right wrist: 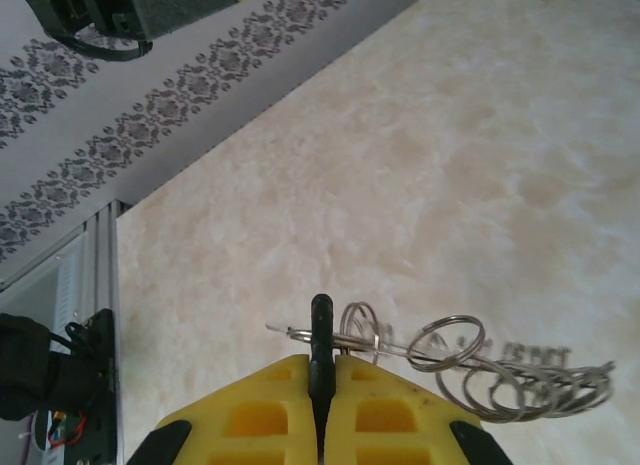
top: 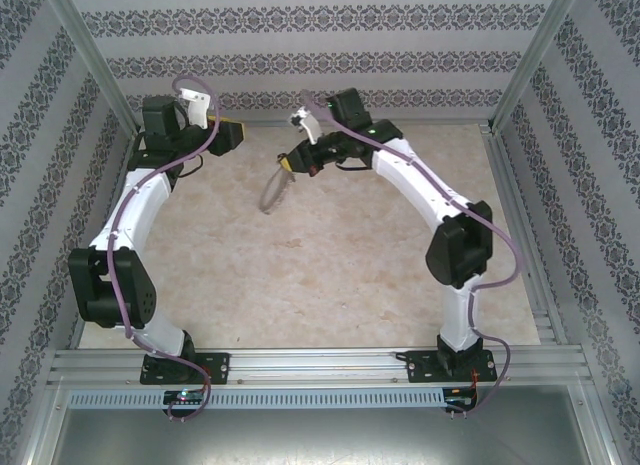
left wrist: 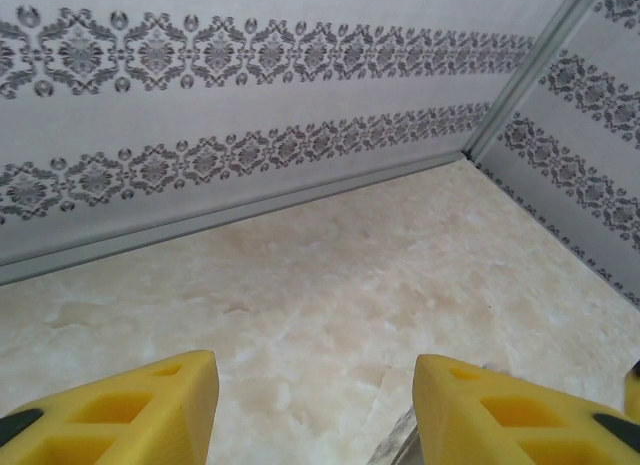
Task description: Put the keys on the keyring
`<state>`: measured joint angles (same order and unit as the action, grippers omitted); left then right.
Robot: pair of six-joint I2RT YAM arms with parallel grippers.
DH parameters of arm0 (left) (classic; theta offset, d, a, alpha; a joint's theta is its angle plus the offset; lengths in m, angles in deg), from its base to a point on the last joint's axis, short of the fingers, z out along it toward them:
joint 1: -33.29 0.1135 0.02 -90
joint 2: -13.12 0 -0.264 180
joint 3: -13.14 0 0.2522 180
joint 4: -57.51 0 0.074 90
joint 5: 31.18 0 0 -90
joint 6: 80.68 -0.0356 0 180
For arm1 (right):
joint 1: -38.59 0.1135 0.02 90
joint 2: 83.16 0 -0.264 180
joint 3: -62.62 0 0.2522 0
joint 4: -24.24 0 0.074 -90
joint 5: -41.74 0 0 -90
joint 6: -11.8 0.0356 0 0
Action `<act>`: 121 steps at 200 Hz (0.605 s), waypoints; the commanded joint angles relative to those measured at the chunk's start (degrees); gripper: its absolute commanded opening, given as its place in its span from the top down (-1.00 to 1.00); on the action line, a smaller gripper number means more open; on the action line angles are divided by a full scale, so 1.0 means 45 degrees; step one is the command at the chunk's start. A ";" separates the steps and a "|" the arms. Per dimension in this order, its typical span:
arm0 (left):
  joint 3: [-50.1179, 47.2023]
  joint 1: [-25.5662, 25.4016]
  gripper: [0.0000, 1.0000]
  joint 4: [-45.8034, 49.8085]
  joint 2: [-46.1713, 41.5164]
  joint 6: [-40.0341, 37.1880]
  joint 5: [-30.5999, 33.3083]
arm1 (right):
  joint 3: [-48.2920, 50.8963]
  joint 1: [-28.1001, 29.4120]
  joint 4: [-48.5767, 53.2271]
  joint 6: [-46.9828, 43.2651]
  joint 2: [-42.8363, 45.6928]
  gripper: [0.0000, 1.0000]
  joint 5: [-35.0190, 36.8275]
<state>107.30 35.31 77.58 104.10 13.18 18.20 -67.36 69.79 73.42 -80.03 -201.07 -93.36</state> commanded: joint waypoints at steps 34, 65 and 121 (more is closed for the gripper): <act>-0.0385 0.0332 -0.09 -0.0488 -0.0885 0.0314 0.0667 | -0.0251 0.0483 0.0782 -0.0746 -0.1718 1.00 -0.1801; -0.0423 0.0332 -0.09 -0.0611 -0.0896 0.0504 0.0626 | 0.2201 0.0547 0.0492 -0.1125 -0.1277 1.00 -0.1987; -0.0755 0.0332 -0.11 -0.1125 -0.0823 0.1015 0.0453 | 0.4603 0.0797 0.0427 -0.1665 -0.0406 1.00 -0.1860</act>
<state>105.05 36.09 75.72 101.52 15.78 20.50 -48.98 72.56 75.76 -84.90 -208.06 -99.83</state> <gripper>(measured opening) 0.552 0.071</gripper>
